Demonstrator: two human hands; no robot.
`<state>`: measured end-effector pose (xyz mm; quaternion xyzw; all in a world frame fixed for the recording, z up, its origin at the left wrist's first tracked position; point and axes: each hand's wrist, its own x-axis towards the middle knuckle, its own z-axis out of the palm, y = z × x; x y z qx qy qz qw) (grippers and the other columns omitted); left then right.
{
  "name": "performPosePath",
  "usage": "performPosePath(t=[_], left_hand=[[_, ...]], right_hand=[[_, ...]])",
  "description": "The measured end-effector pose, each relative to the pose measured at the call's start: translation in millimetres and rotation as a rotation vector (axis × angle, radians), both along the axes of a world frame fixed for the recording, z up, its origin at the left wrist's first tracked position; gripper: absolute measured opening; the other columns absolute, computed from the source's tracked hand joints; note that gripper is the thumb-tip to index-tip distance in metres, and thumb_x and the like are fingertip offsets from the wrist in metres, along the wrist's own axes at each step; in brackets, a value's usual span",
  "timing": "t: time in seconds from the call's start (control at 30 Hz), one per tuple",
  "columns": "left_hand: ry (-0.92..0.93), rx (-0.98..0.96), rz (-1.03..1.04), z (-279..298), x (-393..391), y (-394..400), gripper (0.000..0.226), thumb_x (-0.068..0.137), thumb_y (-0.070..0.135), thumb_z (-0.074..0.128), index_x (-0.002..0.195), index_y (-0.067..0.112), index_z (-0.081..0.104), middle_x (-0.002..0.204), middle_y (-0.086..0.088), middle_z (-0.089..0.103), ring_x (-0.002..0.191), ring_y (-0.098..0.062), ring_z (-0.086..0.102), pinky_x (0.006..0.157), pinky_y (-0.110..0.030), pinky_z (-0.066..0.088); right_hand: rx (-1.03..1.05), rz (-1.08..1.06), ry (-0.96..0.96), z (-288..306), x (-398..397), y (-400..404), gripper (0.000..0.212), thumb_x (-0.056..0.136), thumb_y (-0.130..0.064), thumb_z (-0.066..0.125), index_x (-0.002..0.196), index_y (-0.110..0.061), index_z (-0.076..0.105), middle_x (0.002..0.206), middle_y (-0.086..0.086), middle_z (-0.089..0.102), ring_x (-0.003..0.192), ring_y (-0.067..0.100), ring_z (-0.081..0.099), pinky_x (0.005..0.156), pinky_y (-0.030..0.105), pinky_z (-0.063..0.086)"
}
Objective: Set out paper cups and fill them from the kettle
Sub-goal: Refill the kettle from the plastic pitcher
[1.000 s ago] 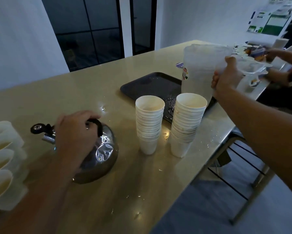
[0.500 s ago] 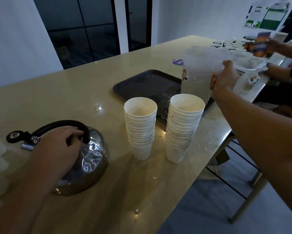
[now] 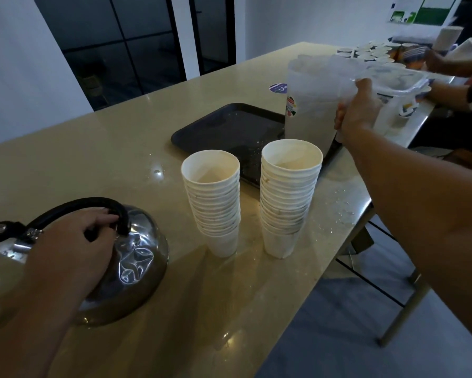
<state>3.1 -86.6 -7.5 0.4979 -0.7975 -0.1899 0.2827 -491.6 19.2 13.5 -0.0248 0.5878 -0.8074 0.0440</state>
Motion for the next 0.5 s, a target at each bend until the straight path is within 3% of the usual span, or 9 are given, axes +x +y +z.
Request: performPosePath(t=[0.1, 0.2, 0.3, 0.4, 0.5], left_hand=[[-0.039, -0.013, 0.004, -0.6, -0.9, 0.9, 0.021, 0.091, 0.019, 0.060, 0.099, 0.033, 0.073, 0.121, 0.007, 0.067, 0.117, -0.021, 0.057, 0.099, -0.047, 0.045], [-0.043, -0.033, 0.007, -0.7, -1.2, 1.6, 0.021, 0.092, 0.012, 0.061, 0.104, 0.022, 0.075, 0.122, 0.004, 0.067, 0.117, -0.022, 0.057, 0.098, -0.044, 0.043], [-0.062, -0.051, 0.009, 0.9, -1.5, 3.2, 0.022, 0.092, 0.012, 0.060, 0.106, 0.020, 0.075, 0.124, 0.006, 0.067, 0.118, -0.021, 0.057, 0.095, -0.040, 0.041], [-0.063, -0.055, 0.008, 1.4, -1.0, 3.3, 0.024, 0.091, 0.012, 0.059, 0.107, 0.020, 0.075, 0.124, 0.006, 0.067, 0.118, -0.021, 0.057, 0.095, -0.038, 0.041], [-0.060, -0.046, 0.014, 0.1, -1.3, 2.5, 0.024, 0.091, 0.013, 0.058, 0.107, 0.020, 0.075, 0.124, 0.006, 0.067, 0.117, -0.021, 0.057, 0.094, -0.037, 0.042]], right_hand=[[0.028, 0.016, 0.027, 0.0, -0.1, 2.9, 0.052, 0.072, -0.052, 0.057, 0.106, -0.014, 0.051, 0.056, 0.004, 0.053, 0.042, 0.016, 0.043, 0.043, 0.021, 0.034], [0.046, 0.037, 0.039, 1.0, 6.7, 8.3, 0.057, 0.070, -0.057, 0.057, 0.109, -0.014, 0.053, 0.062, 0.005, 0.059, 0.045, 0.016, 0.051, 0.046, 0.025, 0.040], [0.144, -0.083, 0.144, -2.0, 27.5, 11.2, 0.062, 0.082, -0.064, 0.056, 0.118, -0.014, 0.056, 0.095, 0.002, 0.066, 0.076, 0.015, 0.063, 0.065, 0.026, 0.048], [0.118, -0.191, 0.157, -25.9, 66.8, 20.4, 0.052, 0.085, -0.064, 0.059, 0.105, -0.020, 0.041, 0.100, -0.001, 0.053, 0.085, 0.012, 0.055, 0.071, 0.025, 0.044], [0.353, -0.140, 0.216, -67.6, 99.9, 27.8, 0.046, 0.077, -0.057, 0.061, 0.095, -0.021, 0.039, 0.099, 0.004, 0.053, 0.090, 0.022, 0.052, 0.084, 0.042, 0.049]])
